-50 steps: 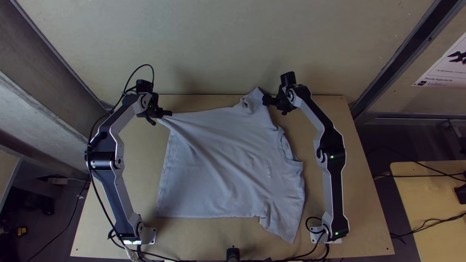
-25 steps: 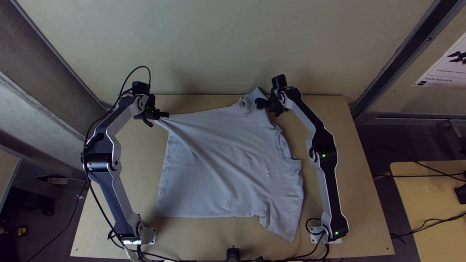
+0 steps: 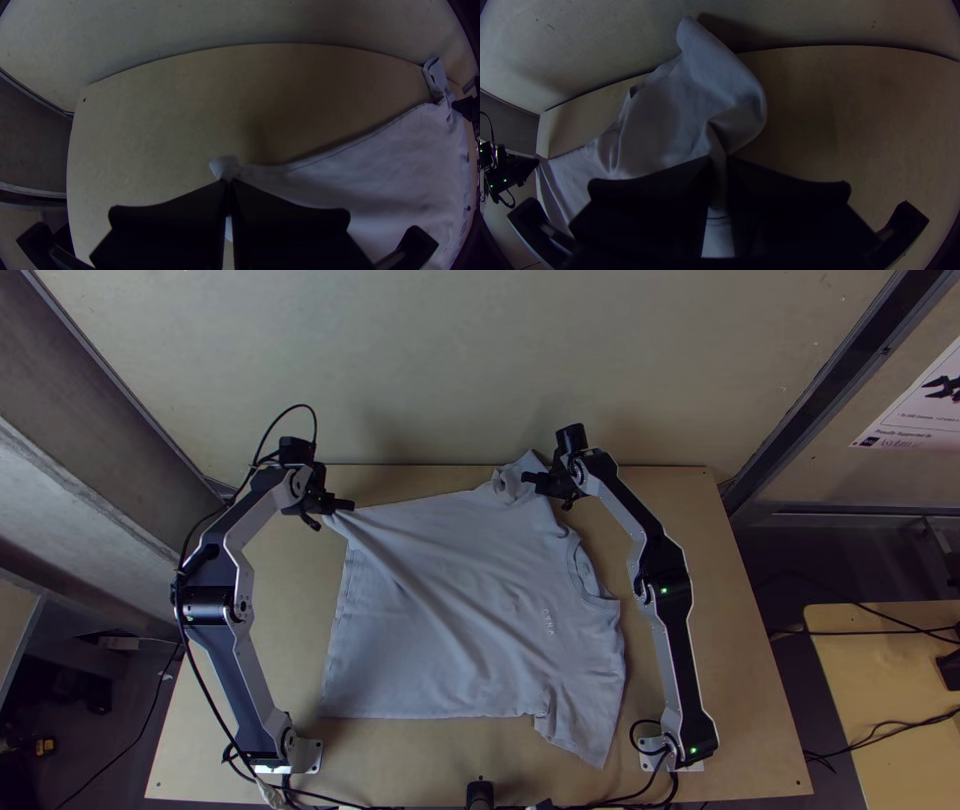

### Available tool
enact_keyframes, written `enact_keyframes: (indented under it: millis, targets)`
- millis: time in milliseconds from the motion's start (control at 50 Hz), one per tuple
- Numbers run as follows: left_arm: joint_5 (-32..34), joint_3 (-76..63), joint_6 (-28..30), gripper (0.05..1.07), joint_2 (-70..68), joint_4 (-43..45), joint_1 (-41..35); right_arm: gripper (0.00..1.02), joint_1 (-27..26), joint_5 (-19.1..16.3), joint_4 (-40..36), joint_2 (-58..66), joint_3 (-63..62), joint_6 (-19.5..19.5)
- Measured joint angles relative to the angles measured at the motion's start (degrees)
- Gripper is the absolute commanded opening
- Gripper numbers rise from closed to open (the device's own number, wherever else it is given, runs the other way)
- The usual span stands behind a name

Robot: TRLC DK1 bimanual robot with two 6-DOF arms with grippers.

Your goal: Fold the t-shirt

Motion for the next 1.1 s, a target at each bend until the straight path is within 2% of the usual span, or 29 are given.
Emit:
enact_keyframes:
  millis: [200,560,840,1100]
  targets:
    - [0.0,1.8,-1.3,0.07,0.3,0.6,-2.1,0.02,-1.6,0.0,0.0,-0.1,0.0,-0.2]
    - [0.0,16.0,-7.3,0.07,7.5,-1.1,-5.2,0.02,-7.3,0.0,-1.6,-4.5,-1.9,-2.2]
    - [0.0,16.1,-9.7,0.07,9.8,-3.8,-5.8,0.02,-8.2,0.2,-3.7,-7.0,-5.9,-4.2]
    - [3.5,11.9,-10.8,0.07,7.7,-3.7,-5.7,0.02,-8.2,0.7,-3.9,-13.6,-13.9,-5.3]
